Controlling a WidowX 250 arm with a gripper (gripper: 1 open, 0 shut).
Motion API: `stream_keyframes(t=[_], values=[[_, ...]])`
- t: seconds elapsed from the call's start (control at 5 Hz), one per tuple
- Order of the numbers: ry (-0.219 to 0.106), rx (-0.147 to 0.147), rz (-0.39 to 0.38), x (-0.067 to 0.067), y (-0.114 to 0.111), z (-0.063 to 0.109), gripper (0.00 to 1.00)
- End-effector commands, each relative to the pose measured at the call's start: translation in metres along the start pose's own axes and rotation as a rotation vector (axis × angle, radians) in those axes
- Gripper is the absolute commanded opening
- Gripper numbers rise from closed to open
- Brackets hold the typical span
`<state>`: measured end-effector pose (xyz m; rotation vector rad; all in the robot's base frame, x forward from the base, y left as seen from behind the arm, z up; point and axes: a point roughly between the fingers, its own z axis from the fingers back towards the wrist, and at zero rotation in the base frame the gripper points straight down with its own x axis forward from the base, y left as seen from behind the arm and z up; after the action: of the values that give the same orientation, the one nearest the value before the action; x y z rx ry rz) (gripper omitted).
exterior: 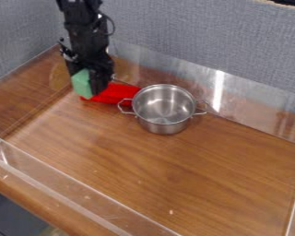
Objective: Put green object to the right side of the table
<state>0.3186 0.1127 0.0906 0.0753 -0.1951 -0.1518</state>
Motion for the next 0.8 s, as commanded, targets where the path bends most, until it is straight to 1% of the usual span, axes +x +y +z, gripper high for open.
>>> stream_keyframes(t=[0.0, 0.6], values=[[-0.07, 0.03, -0.02, 0.007, -0.004, 0.032, 0.0], [-0.098, 0.012, -0.06, -0.003, -0.024, 0.057, 0.0]])
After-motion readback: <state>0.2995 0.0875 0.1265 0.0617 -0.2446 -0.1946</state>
